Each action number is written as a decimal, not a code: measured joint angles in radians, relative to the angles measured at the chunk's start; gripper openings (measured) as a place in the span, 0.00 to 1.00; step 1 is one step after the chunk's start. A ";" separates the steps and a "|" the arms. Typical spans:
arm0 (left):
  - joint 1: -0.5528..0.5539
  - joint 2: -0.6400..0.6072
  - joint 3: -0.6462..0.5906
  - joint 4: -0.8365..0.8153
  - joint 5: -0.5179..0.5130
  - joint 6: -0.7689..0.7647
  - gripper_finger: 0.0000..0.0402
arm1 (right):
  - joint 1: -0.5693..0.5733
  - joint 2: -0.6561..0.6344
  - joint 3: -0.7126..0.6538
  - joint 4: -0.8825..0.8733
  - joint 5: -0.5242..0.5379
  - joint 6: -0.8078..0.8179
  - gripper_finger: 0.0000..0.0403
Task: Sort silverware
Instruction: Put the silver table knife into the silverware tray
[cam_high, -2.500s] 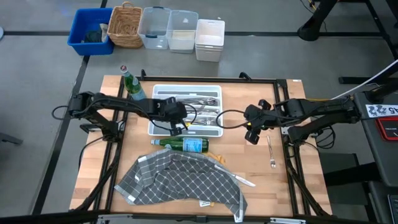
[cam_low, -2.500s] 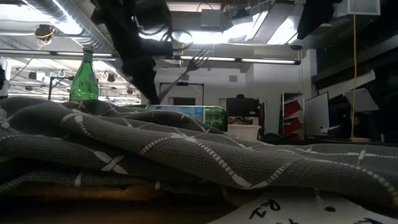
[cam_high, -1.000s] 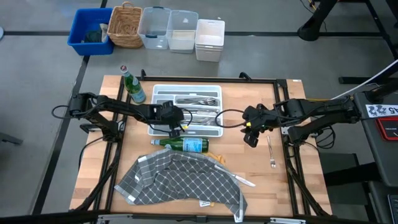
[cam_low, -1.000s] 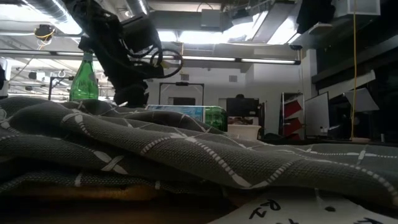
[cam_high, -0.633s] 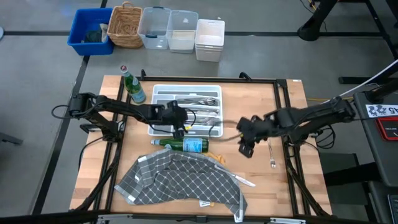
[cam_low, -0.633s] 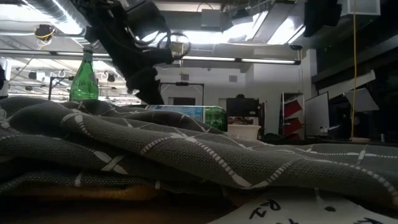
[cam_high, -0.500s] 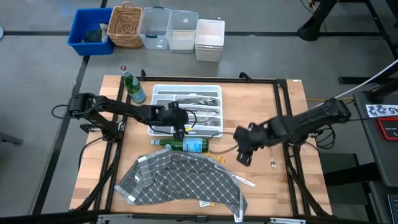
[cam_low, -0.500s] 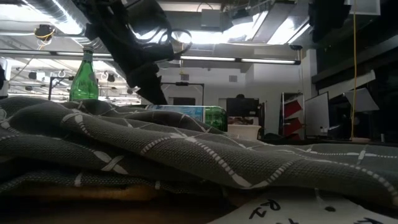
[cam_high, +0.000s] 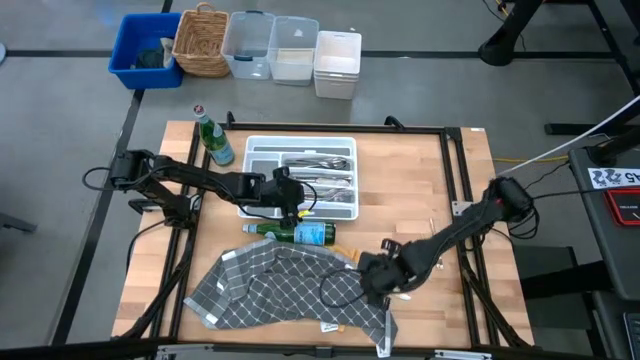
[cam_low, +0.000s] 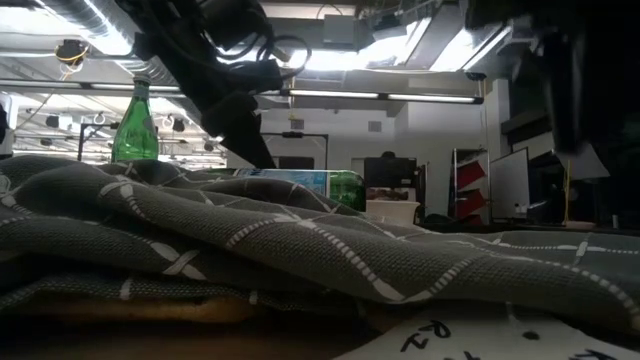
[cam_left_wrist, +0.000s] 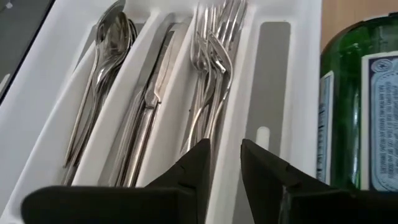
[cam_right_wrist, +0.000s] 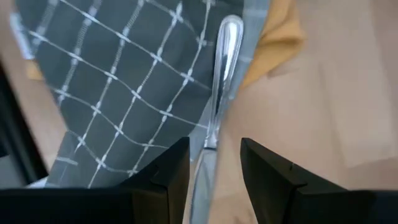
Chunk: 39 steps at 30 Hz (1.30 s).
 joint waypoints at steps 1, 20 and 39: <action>-0.002 0.000 0.000 0.000 0.000 0.000 0.19 | 0.007 0.021 0.000 0.008 0.000 0.024 0.35; -0.006 0.000 0.000 -0.003 0.000 -0.001 0.18 | 0.016 0.216 0.000 0.019 -0.025 0.083 0.35; -0.006 0.000 0.000 -0.003 0.000 0.000 0.18 | 0.016 0.249 0.002 0.108 -0.057 0.000 0.15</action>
